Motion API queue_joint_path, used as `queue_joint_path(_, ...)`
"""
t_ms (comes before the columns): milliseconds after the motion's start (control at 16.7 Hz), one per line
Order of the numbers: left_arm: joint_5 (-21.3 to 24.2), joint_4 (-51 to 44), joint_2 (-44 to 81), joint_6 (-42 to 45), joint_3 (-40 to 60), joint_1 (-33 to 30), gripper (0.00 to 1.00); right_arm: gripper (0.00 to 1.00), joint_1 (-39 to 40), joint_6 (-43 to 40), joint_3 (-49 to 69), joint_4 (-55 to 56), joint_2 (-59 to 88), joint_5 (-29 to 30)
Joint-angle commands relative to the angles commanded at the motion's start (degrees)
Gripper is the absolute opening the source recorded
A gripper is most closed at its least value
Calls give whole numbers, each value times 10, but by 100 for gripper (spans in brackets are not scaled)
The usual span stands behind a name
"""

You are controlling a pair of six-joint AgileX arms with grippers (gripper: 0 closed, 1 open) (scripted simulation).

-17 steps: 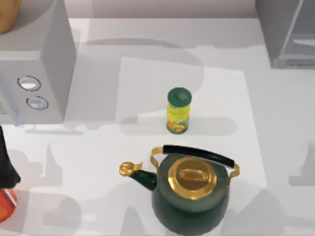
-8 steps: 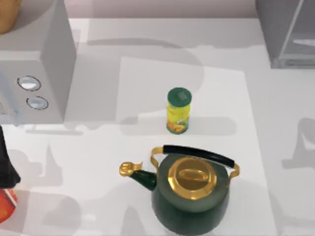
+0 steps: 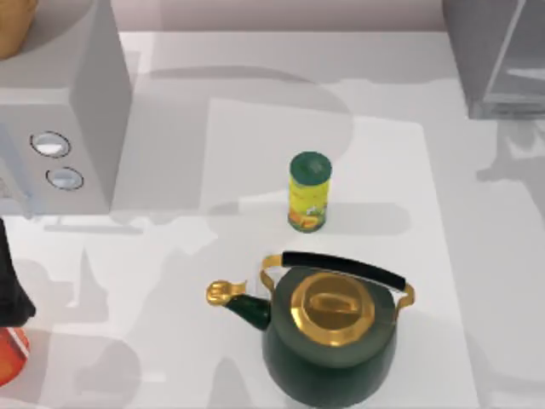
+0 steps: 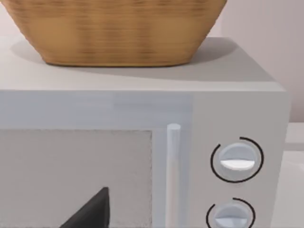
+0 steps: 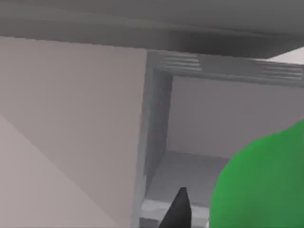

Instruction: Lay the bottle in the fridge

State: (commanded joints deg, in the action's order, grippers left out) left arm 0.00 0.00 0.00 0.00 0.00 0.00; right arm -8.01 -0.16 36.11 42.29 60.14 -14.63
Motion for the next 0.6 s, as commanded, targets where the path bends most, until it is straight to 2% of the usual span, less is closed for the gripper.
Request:
queue_joint_path(300,0,0,0,0,0,0,100,1,-51,4,112,139,338,-11)
queue_joint_path(600,0,0,0,0,0,0,100,1,-76,11,180,211,540,-8)
